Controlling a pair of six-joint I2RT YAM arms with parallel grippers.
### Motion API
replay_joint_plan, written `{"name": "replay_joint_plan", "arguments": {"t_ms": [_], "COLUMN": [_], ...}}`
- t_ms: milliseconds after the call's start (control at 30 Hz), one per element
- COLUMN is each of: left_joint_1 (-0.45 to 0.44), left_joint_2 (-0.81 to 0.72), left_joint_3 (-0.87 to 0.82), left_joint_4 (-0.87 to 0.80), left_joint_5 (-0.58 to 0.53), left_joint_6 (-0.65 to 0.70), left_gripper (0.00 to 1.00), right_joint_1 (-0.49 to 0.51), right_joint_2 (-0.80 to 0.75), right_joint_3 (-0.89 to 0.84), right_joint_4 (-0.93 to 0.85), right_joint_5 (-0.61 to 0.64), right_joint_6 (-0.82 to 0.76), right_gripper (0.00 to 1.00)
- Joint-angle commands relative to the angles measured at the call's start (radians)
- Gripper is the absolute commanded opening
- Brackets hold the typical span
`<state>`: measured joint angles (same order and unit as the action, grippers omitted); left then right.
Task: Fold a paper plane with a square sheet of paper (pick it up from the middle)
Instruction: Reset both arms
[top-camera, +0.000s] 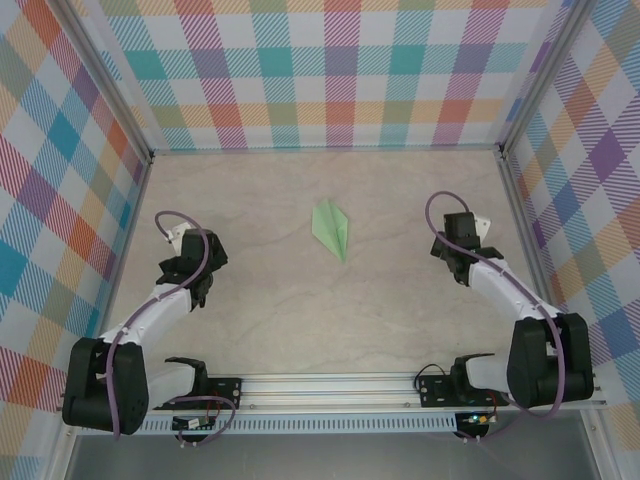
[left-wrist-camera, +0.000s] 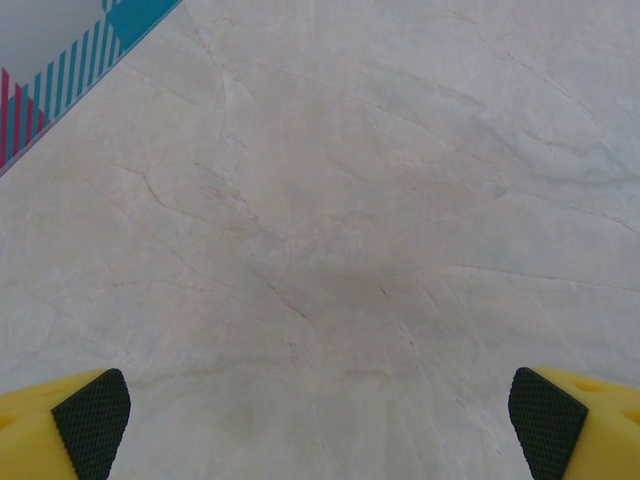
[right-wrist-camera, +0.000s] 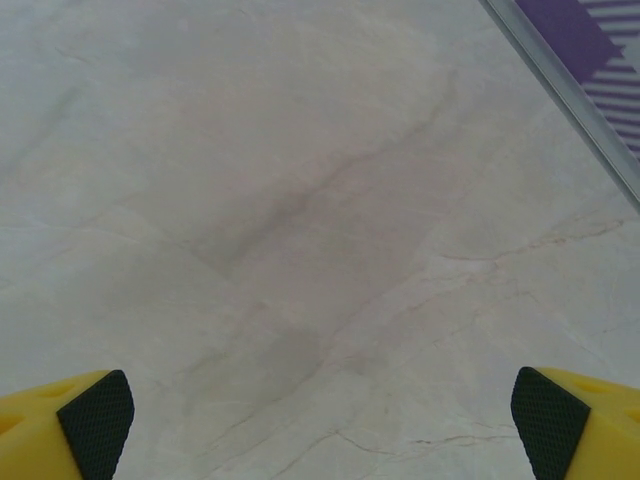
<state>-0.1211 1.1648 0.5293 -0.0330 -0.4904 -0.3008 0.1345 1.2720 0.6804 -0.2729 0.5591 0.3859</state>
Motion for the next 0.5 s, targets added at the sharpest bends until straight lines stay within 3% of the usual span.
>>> {"name": "replay_joint_plan", "arguments": {"t_ms": [0, 233, 467], "left_joint_1": [0.026, 0.049, 0.085], "left_joint_2": [0.025, 0.124, 0.206], "left_joint_3": [-0.054, -0.113, -0.136], "left_joint_4": [0.236, 0.488, 0.7], "left_joint_5": [0.062, 0.209, 0.369], "left_joint_6": [0.114, 0.235, 0.265], "left_gripper": [1.0, 1.0, 1.0], "right_joint_1": [-0.013, -0.015, -0.03], "right_joint_2": [-0.009, 0.017, 0.047], "right_joint_3": [-0.084, -0.221, -0.275], "right_joint_4": [0.263, 0.633, 0.85], "right_joint_5": [0.02, -0.11, -0.286], "right_joint_6": [-0.073, -0.242, -0.321], "right_gripper": [1.0, 1.0, 1.0]}}
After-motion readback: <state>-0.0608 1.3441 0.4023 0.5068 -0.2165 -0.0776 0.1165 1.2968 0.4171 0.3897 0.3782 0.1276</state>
